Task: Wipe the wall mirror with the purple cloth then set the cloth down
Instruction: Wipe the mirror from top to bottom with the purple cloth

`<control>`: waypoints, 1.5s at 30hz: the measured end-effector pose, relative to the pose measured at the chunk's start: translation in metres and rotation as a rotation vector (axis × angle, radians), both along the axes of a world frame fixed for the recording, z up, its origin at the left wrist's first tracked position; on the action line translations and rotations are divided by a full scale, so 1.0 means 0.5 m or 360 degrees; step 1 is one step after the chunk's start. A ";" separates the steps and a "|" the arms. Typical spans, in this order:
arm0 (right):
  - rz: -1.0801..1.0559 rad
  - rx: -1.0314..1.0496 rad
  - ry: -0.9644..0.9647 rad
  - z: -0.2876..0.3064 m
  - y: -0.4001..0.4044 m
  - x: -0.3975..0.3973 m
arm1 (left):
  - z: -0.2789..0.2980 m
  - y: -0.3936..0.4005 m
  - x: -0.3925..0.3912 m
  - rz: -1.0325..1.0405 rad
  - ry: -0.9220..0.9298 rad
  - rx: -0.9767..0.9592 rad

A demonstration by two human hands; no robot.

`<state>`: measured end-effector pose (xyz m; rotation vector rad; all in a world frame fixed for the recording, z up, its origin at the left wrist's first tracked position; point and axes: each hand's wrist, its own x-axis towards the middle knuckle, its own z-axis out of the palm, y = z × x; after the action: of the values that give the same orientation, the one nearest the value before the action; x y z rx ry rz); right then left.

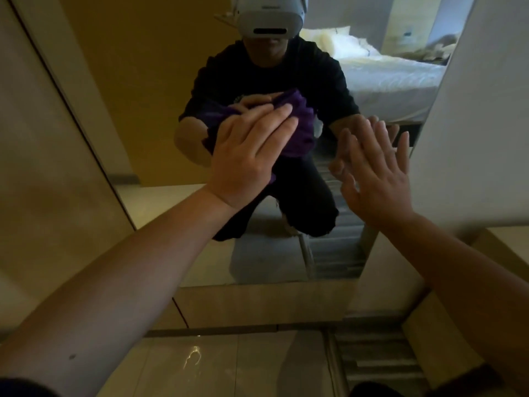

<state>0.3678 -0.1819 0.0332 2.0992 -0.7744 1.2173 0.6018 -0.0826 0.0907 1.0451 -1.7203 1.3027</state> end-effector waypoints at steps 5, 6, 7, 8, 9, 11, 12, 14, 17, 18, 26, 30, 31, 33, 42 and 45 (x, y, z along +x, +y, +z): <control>0.0028 -0.0093 -0.0012 -0.021 -0.035 -0.012 | -0.100 -0.052 -0.030 0.0102 -0.0293 0.0128; 0.0039 -0.0109 -0.0014 -0.026 -0.041 -0.012 | -0.139 -0.055 -0.030 0.0110 -0.0350 0.0168; 0.0056 -0.0125 -0.0022 -0.029 -0.048 -0.012 | -0.179 -0.055 -0.030 0.0114 -0.0381 0.0193; 0.0071 -0.0146 -0.0035 -0.031 -0.054 -0.011 | -0.219 -0.056 -0.029 0.0124 -0.0389 0.0204; 0.0081 -0.0173 -0.0048 -0.033 -0.060 -0.010 | -0.260 -0.058 -0.028 0.0138 -0.0385 0.0215; 0.0114 -0.0221 -0.0069 -0.036 -0.069 -0.009 | -0.343 -0.056 -0.024 0.0176 -0.0411 0.0273; 0.0128 -0.0246 -0.0075 -0.037 -0.072 -0.008 | -0.384 -0.051 -0.021 0.0211 -0.0469 0.0321; 0.0133 -0.0284 -0.0079 -0.039 -0.079 -0.006 | -0.462 -0.034 -0.011 0.0276 -0.0639 0.0469; 0.0079 -0.0316 -0.0079 -0.042 -0.082 -0.005 | -0.528 -0.006 -0.004 0.0338 -0.0723 0.0687; 0.0068 -0.0313 -0.0073 -0.042 -0.080 -0.004 | -0.534 -0.002 -0.008 0.0354 -0.0700 0.0719; 0.0098 -0.0045 0.0003 -0.022 -0.037 -0.034 | -0.441 0.040 -0.049 0.0132 -0.0406 0.1063; 0.0055 0.0068 -0.0028 -0.006 -0.023 -0.087 | -0.307 0.012 -0.083 -0.0098 -0.0084 0.0797; 0.0026 0.0060 -0.0030 0.000 -0.027 -0.097 | -0.263 -0.001 -0.092 -0.0122 -0.0045 0.0703; 0.0006 0.0034 -0.0008 0.012 -0.041 -0.108 | -0.169 -0.030 -0.115 -0.0208 0.0039 0.0469; 0.0060 -0.0259 0.0070 0.017 -0.109 -0.122 | -0.137 -0.119 -0.178 0.0096 -0.0394 0.0167; 0.0120 -0.0311 0.0049 0.010 -0.126 -0.118 | -0.227 -0.123 -0.184 0.0150 -0.0467 0.0258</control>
<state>0.3087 -0.2448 0.0382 1.9972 -0.5437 1.2445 0.5099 -0.1443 -0.0229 1.0790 -2.0454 1.4532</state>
